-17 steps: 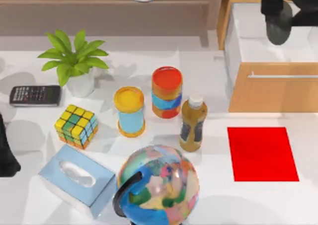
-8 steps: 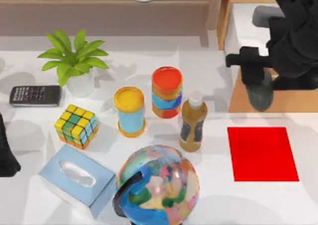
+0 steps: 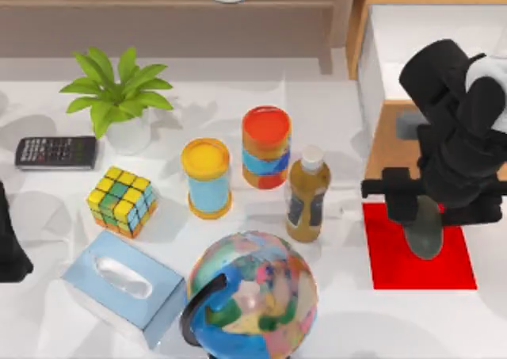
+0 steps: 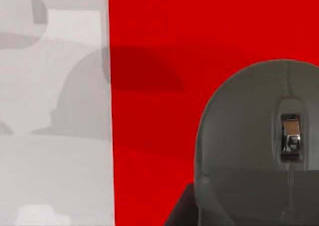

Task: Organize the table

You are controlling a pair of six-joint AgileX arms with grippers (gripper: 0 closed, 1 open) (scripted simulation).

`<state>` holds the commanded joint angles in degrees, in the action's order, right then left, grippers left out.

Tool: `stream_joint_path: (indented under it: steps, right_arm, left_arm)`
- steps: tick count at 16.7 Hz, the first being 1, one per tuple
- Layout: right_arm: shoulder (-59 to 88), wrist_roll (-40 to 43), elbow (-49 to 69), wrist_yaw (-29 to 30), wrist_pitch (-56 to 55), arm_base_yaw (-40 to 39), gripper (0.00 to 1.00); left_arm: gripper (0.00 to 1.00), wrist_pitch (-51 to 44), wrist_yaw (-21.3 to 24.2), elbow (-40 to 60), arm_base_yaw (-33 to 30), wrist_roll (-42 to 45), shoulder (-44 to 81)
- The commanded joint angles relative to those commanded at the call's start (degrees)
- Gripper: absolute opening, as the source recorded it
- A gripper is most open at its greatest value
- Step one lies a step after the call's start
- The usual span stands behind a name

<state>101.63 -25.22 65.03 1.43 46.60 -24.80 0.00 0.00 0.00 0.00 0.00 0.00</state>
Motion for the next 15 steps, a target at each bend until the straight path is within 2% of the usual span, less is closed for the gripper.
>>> stream_joint_path:
  steps: [15]
  right_arm:
    - [1.19,-0.15,-1.44,0.49,-1.62,0.22,0.0]
  left_arm:
    - [1.0,0.0,0.0,0.0,0.0,0.0,0.0]
